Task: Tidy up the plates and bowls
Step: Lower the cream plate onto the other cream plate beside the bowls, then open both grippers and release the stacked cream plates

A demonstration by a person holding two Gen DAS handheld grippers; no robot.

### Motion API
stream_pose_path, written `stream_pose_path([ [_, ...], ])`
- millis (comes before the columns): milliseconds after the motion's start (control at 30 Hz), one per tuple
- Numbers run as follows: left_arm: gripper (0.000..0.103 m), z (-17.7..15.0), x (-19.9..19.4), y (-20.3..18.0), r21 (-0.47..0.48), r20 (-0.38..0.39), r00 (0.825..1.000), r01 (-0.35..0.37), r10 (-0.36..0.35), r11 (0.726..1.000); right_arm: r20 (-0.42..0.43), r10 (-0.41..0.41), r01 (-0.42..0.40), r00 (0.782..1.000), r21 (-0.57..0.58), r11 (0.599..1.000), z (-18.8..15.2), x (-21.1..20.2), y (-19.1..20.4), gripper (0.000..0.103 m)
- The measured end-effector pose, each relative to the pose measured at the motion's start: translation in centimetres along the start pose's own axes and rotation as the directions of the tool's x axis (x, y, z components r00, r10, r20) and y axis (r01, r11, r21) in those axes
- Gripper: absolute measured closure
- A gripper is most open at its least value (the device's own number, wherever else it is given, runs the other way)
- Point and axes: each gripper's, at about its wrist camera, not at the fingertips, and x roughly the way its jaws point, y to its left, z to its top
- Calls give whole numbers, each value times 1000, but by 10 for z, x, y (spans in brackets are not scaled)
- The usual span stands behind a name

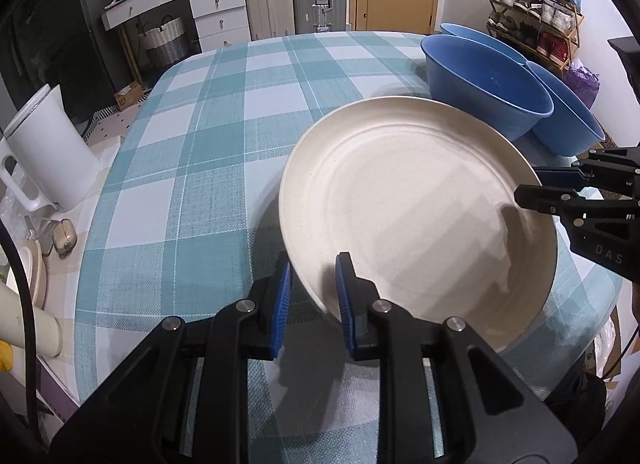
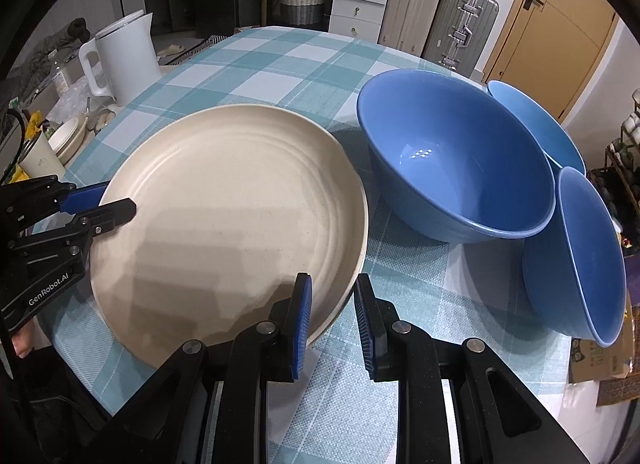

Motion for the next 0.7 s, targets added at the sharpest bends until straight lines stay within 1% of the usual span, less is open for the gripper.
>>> stream_pose_path([
  [200,84,-4,1,0,3,8,1000,8,-8,1000,22,-5,4,1000,15,1000,-4,-2,0,81],
  [333,84,-3,2,1,11,13,1000,10,-10,1000,38,-31,30,999,5,1000,-7,-3,3,81],
  [467,84,-4,2,3,10,19,999,26,-26,1000,43,-28,27,999,9,1000,-8,-4,4,78],
  [533,82,-4,1,6,2,23,999,40,-40,999,49,-15,14,999,20,1000,-9,-5,1,75],
  [600,79,-5,0,10,1,37,998,50,-50,999,63,-4,2,998,35,999,-9,-8,-1,66],
  [633,74,-5,-1,13,2,49,997,51,-51,999,74,2,-5,997,40,999,-10,-10,-3,63],
  [667,71,-4,-3,16,0,64,997,54,-54,999,85,6,-10,996,46,999,-11,-12,-4,57],
  [700,64,-4,-5,19,-3,80,995,63,-62,998,99,12,-18,995,56,998,-12,-15,-6,55],
])
